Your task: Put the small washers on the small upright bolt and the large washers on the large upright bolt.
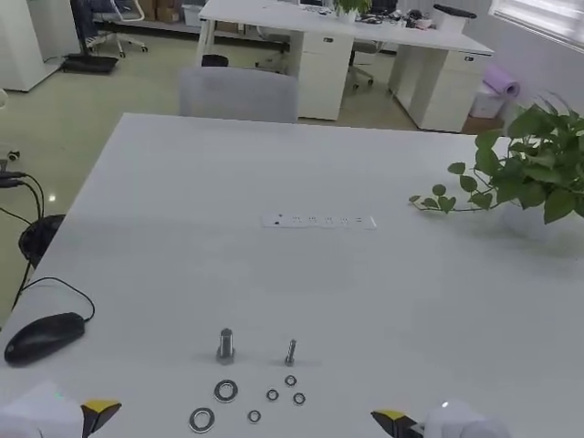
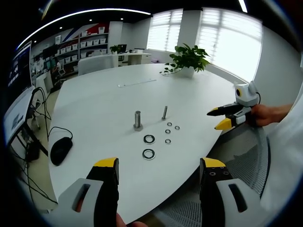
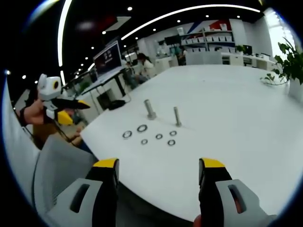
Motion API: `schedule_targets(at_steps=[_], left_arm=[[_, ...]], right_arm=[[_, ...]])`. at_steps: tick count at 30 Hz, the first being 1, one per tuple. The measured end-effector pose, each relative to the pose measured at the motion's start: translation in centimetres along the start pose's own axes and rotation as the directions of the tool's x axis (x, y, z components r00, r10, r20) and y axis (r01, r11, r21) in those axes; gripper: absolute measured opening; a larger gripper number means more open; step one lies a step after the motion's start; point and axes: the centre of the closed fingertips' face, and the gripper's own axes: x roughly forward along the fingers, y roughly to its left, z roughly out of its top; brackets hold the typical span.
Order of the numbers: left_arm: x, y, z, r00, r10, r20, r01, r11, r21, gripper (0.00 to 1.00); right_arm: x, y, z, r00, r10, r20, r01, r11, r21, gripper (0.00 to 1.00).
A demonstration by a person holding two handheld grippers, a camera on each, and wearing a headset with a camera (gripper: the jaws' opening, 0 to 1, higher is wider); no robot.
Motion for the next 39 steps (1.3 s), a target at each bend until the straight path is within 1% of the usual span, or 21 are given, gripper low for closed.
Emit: schedule_targets(at_steps=[14, 18, 24, 29, 33, 37, 39], left_arm=[[-0.1, 0.0, -0.2, 1.0, 0.003, -0.004, -0.003, 1.0, 0.001, 0.69], [0.0, 0.0, -0.2, 1.0, 0.002, -0.005, -0.002, 1.0, 0.001, 0.69], [-0.2, -0.1, -0.1, 1.0, -0.001, 0.002, 0.001, 1.0, 0.003, 0.69], [-0.4, 0.4, -0.2, 0.9999, 0.008, 0.007, -0.008, 1.0, -0.004, 0.69], [-0.6, 0.8, -0.2, 0.9998, 0.016, 0.009, -0.016, 1.0, -0.007, 0.69], [-0.8, 1.1, -0.3, 0.9997, 0.023, 0.01, -0.022, 1.0, -0.005, 0.68], [-0.9, 1.2, -0.2, 0.9995, 0.028, 0.012, -0.027, 1.0, -0.01, 0.68]], right_arm=[[-0.1, -0.1, 0.0, 1.0, -0.004, -0.001, 0.004, 1.0, 0.0, 0.69], [0.0, -0.1, -0.1, 1.0, -0.003, -0.006, 0.003, 1.0, 0.007, 0.66], [0.1, 0.3, -0.1, 0.9998, 0.007, -0.018, -0.007, 1.0, -0.016, 0.66], [0.4, 0.6, -0.2, 0.9992, 0.019, -0.035, -0.02, 0.999, -0.025, 0.66], [1.0, 0.7, -0.2, 0.9975, 0.028, -0.064, -0.031, 0.998, -0.053, 0.65], [1.8, 0.4, 0.6, 0.9958, 0.034, -0.086, -0.041, 0.995, -0.091, 0.63], [2.3, 0.0, 1.0, 0.9945, 0.032, -0.1, -0.043, 0.993, -0.113, 0.62]])
